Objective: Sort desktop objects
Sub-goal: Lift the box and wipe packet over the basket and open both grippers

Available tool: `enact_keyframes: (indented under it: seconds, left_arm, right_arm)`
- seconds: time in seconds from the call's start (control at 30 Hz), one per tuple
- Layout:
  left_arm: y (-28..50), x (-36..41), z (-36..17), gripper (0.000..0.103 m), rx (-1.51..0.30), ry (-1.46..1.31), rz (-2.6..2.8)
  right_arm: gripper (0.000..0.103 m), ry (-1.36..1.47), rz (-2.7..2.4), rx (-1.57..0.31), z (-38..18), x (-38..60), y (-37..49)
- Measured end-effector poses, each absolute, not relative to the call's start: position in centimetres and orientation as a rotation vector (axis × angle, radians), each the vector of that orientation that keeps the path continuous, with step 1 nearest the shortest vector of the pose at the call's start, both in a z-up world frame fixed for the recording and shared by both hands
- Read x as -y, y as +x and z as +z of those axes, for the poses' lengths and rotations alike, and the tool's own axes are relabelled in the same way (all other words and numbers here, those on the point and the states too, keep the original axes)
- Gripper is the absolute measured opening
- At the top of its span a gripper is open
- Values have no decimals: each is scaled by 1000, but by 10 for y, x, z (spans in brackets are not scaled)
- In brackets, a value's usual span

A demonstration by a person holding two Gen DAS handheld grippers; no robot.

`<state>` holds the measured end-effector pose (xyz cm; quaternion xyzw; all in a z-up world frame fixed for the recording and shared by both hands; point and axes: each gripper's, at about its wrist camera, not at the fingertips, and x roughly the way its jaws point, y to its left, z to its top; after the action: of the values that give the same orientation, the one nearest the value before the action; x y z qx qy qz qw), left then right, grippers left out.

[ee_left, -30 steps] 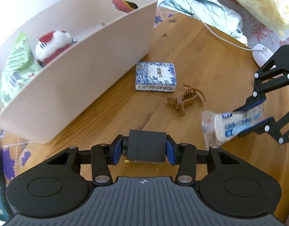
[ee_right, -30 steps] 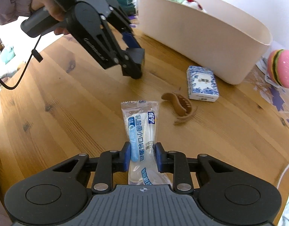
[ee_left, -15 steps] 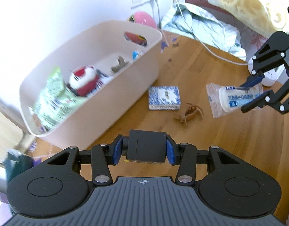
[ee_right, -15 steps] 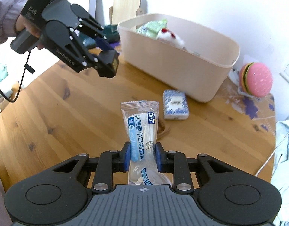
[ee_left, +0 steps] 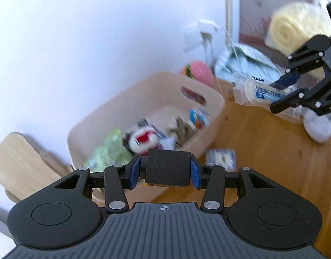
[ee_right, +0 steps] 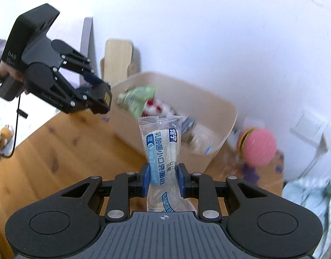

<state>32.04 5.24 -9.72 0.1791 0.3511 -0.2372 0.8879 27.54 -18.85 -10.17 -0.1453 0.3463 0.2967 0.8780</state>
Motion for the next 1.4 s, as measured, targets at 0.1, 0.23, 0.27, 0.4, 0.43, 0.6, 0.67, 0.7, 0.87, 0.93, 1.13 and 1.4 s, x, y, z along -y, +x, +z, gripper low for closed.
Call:
enact_keyframes:
  seconds: [0.1,0.23,0.27,0.4,0.43,0.6,0.67,0.7,0.87,0.93,1.13,1.4]
  left_arm:
    - [334,-54,-89,47,-705,301,-434]
    - [353,-53,-83,47,-692,230,-354]
    - [358,-53,-82,47,-689,219,-341]
    - [379,-52,-82,47,-693,181,-275]
    - [384,-53,-83,47,-696,170,-256]
    - [410,-56,-90,47,-733,122,-122]
    - [418,-57,-96,47,-756,103,-82]
    - [421,-57,-99,47,-767,100,-67]
    - [437,-56,-118,47,-847,88,-7]
    - [443,-56,-126,47,-891,63,17]
    - [450,-46,-135,47,-929,67,29]
    - [444,-41,-128,73,-885,56,-4]
  right_arm:
    - [25,-268,601,-699,-92,188,296]
    - [25,-270,581,-668,-85,180,322]
    - [25,-263,577,-664,-84,179,329]
    - [25,-248,556,-650,-86,169,351]
    - [25,-246,553,-648,-87,167,356]
    - [25,-232,539,-655,-100,152,379]
    - [25,-212,524,-669,-107,146,392]
    - [25,-200,514,-676,-111,143,397]
    - [25,-160,475,-723,-136,128,425]
    - [25,-168,464,-746,-149,120,433]
    - [25,-204,438,-814,-180,106,445]
    - [56,-228,434,-799,-189,106,436]
